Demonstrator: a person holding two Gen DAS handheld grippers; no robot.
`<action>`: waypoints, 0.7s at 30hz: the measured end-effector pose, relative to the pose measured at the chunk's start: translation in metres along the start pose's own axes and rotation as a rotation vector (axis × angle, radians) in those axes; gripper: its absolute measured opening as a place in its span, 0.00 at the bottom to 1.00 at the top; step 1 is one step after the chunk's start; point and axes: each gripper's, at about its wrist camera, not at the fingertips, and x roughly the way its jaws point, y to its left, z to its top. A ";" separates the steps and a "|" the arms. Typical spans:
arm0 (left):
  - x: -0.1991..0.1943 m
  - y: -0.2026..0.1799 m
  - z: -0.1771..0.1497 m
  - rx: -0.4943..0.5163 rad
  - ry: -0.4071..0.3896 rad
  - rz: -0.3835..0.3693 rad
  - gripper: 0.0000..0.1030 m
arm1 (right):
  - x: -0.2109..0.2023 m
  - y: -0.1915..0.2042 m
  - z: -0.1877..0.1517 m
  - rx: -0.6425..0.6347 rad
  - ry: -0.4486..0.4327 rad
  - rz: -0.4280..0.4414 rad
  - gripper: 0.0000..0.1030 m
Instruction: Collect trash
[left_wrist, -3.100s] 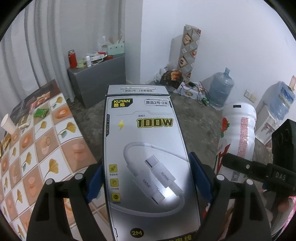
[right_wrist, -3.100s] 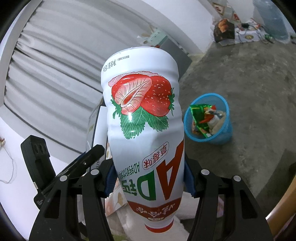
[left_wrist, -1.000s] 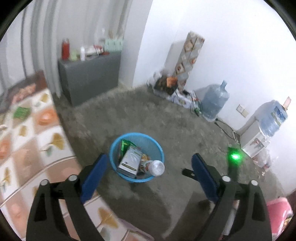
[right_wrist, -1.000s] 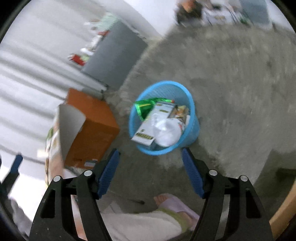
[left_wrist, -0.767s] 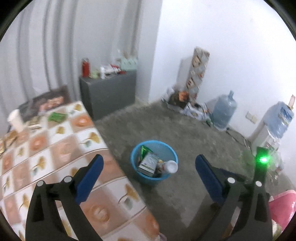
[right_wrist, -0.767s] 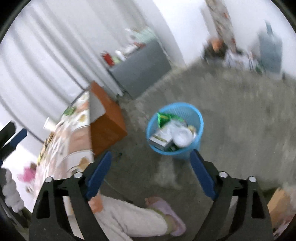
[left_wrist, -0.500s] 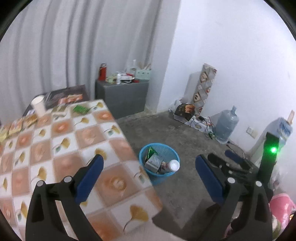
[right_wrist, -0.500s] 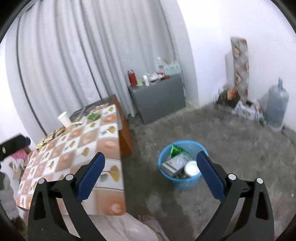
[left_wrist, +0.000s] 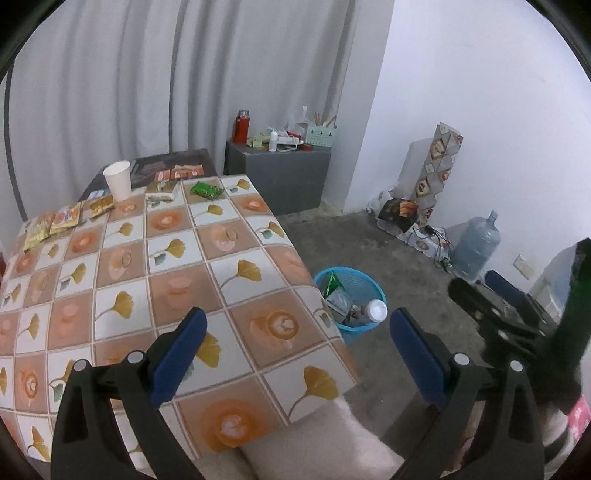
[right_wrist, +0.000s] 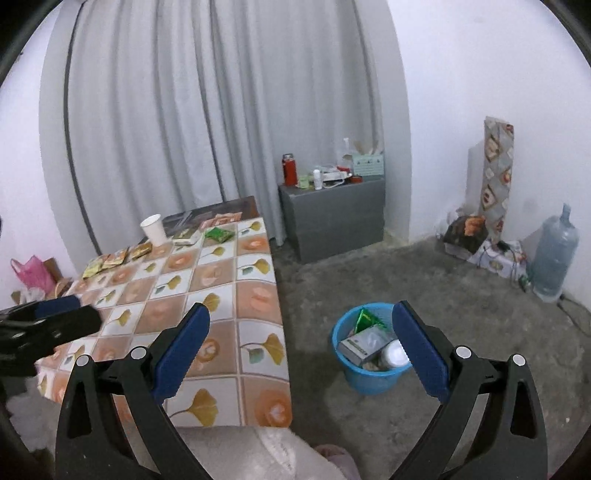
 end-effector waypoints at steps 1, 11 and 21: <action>0.003 -0.001 0.000 0.004 0.000 0.023 0.95 | -0.001 0.000 -0.002 -0.002 0.006 -0.004 0.92; -0.003 -0.018 -0.023 0.006 0.064 0.110 0.95 | -0.001 -0.006 -0.021 0.033 0.141 -0.117 0.92; -0.004 0.006 -0.048 -0.158 0.118 0.305 0.95 | -0.007 0.006 -0.041 -0.018 0.259 -0.149 0.92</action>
